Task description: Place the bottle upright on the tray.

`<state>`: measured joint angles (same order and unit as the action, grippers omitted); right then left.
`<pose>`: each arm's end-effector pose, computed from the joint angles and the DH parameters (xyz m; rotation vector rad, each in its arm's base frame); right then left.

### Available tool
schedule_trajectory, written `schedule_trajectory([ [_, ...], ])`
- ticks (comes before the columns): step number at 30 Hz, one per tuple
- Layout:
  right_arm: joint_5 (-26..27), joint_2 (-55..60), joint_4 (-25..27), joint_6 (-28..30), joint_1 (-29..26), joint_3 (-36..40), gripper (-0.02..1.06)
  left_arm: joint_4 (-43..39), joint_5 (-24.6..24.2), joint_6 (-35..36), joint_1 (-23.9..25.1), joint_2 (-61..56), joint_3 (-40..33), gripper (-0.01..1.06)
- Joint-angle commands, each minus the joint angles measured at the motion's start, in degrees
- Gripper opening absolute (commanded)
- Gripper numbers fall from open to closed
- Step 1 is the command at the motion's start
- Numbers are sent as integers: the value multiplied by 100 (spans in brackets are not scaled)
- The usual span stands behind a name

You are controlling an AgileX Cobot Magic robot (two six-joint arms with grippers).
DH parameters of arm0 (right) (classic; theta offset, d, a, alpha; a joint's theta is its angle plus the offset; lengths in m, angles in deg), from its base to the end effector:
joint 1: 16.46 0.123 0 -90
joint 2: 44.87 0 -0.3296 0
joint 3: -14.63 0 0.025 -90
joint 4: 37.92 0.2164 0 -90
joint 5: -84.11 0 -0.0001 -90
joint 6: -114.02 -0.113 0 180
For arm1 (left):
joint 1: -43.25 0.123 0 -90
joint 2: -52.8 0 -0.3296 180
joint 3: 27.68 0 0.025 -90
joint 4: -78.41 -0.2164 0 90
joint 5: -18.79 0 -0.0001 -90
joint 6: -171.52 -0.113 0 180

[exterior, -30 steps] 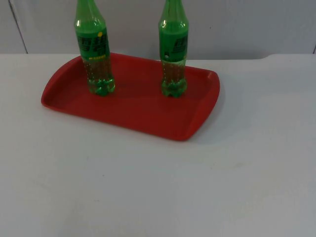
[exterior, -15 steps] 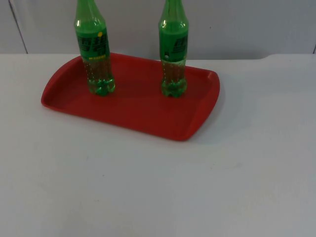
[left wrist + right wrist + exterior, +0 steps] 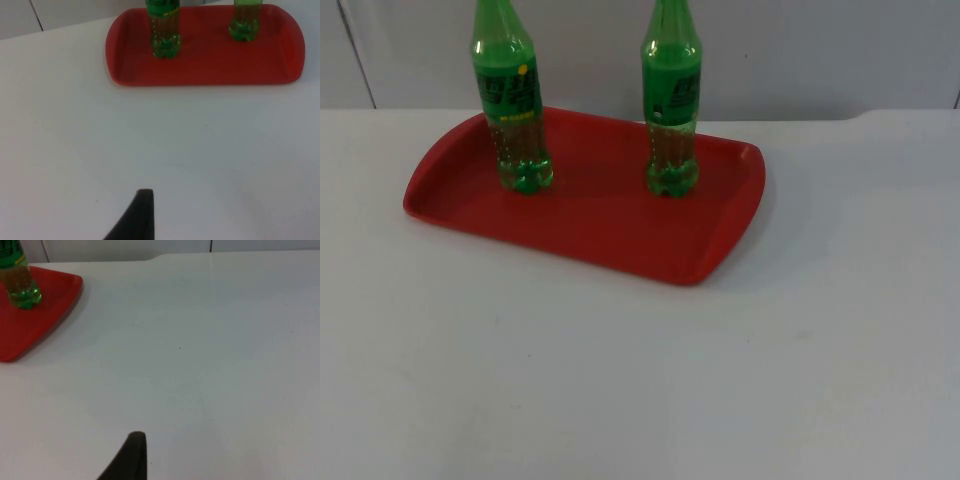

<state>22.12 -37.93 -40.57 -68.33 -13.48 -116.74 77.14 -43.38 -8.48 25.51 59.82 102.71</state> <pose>-0.0624 -0.0079 0.2535 -0.0082 2.0509 0.0025 -0.0576 0.0208 0.2487 0.3190 2.0527 -0.1630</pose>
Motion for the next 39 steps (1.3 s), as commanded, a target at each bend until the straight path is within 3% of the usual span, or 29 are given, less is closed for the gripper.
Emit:
schedule_trajectory([
  [1,15,-21,24,17,-62,5,105,44,58,0,-24,-29,-31,105],
  [30,27,-21,24,17,-57,5,105,44,58,0,14,-29,-31,105],
  [39,27,-21,24,17,-57,5,105,44,58,0,733,-29,-31,105],
])
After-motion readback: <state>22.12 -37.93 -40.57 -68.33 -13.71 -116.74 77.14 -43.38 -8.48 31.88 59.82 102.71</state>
